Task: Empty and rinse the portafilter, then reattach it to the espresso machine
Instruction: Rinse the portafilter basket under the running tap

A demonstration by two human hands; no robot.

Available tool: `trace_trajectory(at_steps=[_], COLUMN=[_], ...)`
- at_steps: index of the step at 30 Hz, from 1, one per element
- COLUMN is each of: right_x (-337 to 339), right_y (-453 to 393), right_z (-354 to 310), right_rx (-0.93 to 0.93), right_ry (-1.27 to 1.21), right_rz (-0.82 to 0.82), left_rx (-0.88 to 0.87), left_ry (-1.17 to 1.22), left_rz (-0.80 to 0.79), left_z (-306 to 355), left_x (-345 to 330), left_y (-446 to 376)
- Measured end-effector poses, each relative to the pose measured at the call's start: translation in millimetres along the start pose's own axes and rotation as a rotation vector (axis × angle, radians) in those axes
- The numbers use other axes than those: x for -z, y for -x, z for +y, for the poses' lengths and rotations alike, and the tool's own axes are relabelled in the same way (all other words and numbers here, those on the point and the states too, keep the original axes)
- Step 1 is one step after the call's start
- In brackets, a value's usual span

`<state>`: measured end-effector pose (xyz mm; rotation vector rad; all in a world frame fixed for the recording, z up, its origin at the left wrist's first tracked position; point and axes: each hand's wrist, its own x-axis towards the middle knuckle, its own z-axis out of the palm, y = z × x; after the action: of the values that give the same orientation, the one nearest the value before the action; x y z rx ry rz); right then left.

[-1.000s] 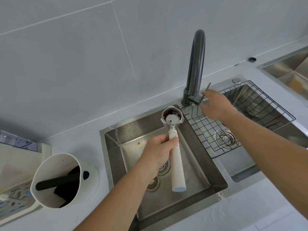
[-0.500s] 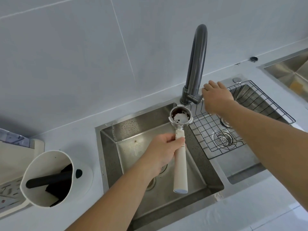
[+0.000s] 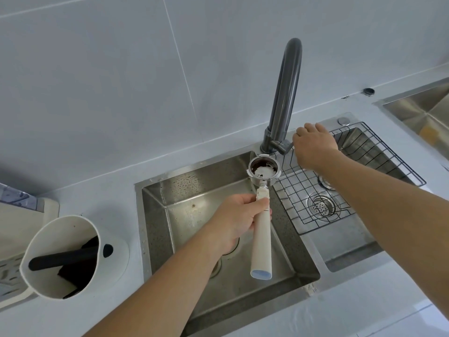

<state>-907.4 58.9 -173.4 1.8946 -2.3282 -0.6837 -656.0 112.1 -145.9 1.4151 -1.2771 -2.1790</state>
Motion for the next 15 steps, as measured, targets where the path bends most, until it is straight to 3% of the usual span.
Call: trace_trajectory(at_steps=[7,15], right_x=[-2.2,-11.2], right_y=[0.5,1.7], right_z=[-3.4,4.4], right_rx=[-0.042,0.003], right_ry=[0.025,-0.084], right_rz=[-0.021,0.069], left_rx=[0.020,0.076], left_ry=[0.015,0.084], left_rz=[-0.014,-0.028], left_z=[-0.3,-2.4], left_x=[-3.8,-4.3], left_y=[-0.1,0.6])
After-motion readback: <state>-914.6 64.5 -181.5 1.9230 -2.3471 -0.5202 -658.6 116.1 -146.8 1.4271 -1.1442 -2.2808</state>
